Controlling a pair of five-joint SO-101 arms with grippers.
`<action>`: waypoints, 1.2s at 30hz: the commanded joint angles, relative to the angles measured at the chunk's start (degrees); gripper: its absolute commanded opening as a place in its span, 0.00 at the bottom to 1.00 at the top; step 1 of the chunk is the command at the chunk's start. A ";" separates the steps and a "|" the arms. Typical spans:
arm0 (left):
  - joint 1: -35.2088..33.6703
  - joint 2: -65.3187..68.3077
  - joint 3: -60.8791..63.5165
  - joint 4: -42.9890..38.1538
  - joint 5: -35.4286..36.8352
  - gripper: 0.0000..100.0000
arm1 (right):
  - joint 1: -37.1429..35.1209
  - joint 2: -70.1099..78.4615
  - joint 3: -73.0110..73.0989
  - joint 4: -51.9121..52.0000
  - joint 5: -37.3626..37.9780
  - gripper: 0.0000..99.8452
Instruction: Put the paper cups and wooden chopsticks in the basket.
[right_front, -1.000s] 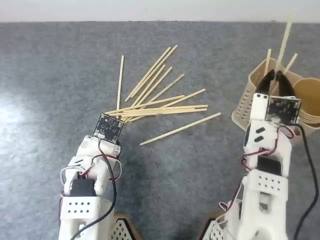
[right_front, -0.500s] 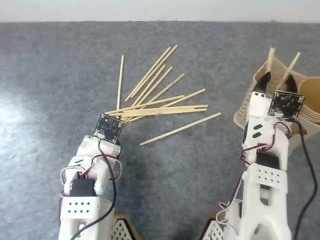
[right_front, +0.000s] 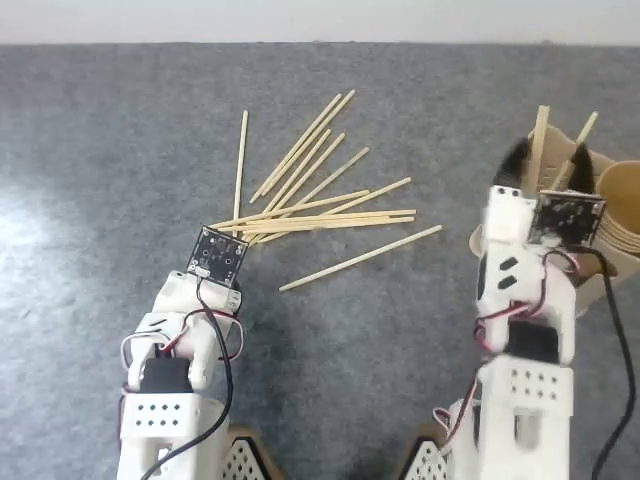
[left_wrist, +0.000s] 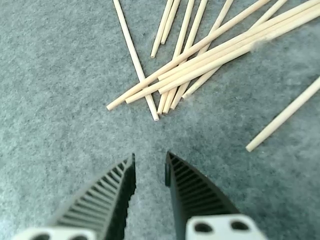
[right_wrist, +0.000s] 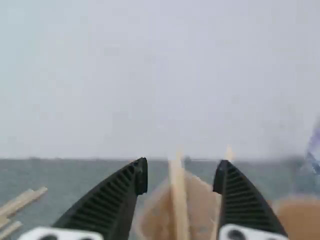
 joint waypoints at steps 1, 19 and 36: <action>-0.09 -0.35 -0.31 -1.58 0.62 0.10 | -4.35 -6.20 -10.20 11.74 2.11 0.14; -0.09 -0.35 -0.31 -1.32 0.53 0.10 | -5.41 35.65 -81.93 72.84 -1.49 0.16; 0.18 -0.35 -0.31 -1.32 0.35 0.10 | 3.47 77.32 -127.30 99.12 -1.67 0.14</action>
